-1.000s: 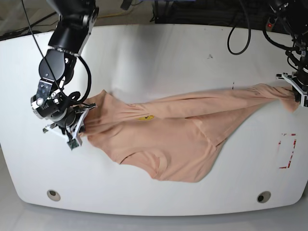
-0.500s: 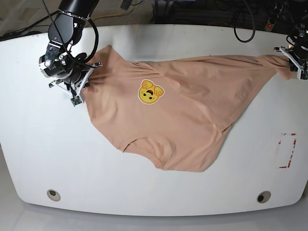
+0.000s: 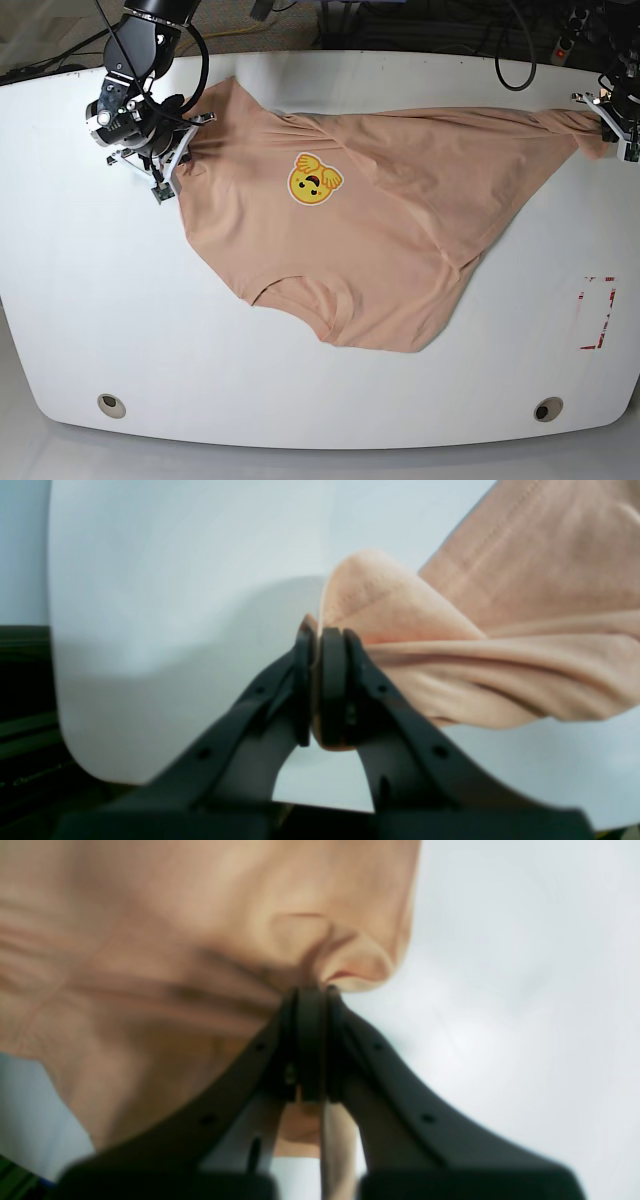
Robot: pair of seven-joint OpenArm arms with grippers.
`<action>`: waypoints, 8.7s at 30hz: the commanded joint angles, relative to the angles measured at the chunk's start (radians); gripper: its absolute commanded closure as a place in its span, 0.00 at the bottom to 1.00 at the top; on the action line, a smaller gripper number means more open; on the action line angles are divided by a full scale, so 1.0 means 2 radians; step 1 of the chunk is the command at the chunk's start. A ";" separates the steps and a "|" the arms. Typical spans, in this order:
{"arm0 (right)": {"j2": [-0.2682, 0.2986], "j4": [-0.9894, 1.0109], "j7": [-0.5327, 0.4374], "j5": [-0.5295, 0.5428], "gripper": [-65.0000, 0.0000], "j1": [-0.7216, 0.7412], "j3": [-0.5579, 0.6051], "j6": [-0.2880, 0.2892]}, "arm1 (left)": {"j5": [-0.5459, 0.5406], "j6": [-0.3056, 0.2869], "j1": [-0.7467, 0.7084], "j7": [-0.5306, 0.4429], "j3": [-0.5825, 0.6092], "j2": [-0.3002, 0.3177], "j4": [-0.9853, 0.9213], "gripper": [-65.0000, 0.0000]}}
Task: Fold the T-shirt properly
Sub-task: 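Release and regrasp the shirt edge with the right gripper, then drag the shirt with both grippers to spread it flat, then lift the shirt high with the right gripper and lay it back down, then grasp the shirt edge with the left gripper opposite the right gripper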
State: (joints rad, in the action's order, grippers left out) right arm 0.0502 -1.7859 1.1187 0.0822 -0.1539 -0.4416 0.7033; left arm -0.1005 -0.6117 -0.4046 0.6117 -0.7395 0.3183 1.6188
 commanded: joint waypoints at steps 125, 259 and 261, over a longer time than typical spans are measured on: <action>0.058 0.343 -0.110 0.000 0.33 0.296 0.062 -0.003 | 0.123 -0.043 0.199 -0.002 0.082 0.045 -0.109 0.99; 0.045 -0.121 0.139 0.028 1.00 0.300 0.184 -0.003 | 0.124 -0.043 0.286 0.015 0.200 -0.052 0.077 0.76; 0.046 -0.121 0.139 0.028 1.00 0.274 0.172 -0.003 | 0.124 -0.043 0.286 0.015 0.200 -0.065 0.063 0.57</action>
State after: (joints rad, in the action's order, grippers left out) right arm 0.1299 -2.0144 1.4109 0.1398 0.4026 -0.0719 0.6994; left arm 0.1574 -0.7071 0.1486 0.6594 -0.3416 0.2020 1.7531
